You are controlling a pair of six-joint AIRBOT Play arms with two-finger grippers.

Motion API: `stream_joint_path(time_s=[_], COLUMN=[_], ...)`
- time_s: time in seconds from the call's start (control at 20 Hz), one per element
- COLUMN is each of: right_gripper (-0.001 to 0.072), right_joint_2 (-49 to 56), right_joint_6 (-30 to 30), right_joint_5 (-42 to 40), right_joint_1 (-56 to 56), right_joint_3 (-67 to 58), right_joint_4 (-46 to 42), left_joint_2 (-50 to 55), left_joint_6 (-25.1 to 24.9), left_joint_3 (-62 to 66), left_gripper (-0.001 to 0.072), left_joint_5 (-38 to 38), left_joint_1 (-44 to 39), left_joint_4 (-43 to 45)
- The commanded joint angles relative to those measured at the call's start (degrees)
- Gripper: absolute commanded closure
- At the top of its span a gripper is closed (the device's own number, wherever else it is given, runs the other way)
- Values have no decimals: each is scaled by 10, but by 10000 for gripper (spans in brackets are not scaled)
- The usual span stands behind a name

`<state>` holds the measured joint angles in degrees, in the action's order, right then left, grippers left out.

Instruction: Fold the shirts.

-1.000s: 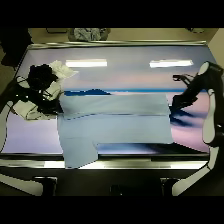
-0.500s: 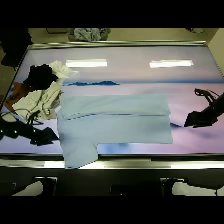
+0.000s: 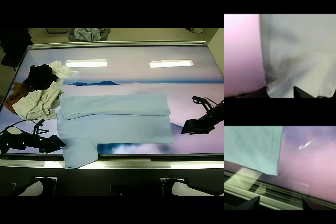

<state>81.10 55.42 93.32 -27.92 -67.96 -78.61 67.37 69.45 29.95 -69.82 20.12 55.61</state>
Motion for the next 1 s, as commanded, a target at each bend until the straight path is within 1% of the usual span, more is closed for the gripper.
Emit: stream_joint_path(time_s=[0.0, 0.05, 0.1, 0.15, 0.25, 0.35, 0.45, 0.6, 0.75, 0.9, 0.95], right_gripper=[73, 60, 40, 40, 39, 42, 44, 105, 113, 205, 278], right_joint_2=[-7, -7, -7, -7, -7, -7, -7, -7, 2, 5, 5], right_joint_6=[-5, -13, -17, -17, -22, -21, -23, -7, -1, 2, 6], right_joint_5=[-30, -37, -43, -49, -56, -70, -103, -155, -171, -202, -205], right_joint_1=[0, 0, 0, 0, -1, -1, -1, -1, -1, 0, 0], right_joint_3=[56, 68, 79, 87, 106, 128, 148, 165, 174, 202, 209], right_joint_4=[20, 33, 39, 39, 34, 49, 61, 66, 104, 127, 126], left_joint_2=[0, 0, 0, 0, 0, -1, -1, -2, -10, -18, -21], left_joint_6=[17, 17, 17, 17, 15, 14, 14, 11, 3, -3, -3], left_joint_3=[-11, -11, -11, -11, -11, -11, -11, -11, -10, -10, -10], left_gripper=[323, 332, 482, 596, 678, 679, 679, 679, 678, 678, 679], left_joint_5=[61, 64, 64, 64, 64, 64, 64, 63, 64, 64, 64], left_joint_1=[-37, -48, -53, -54, -52, -52, -52, -52, -52, -52, -52], left_joint_4=[-6, -6, -6, -6, -6, -6, -6, -7, -28, -38, -38])
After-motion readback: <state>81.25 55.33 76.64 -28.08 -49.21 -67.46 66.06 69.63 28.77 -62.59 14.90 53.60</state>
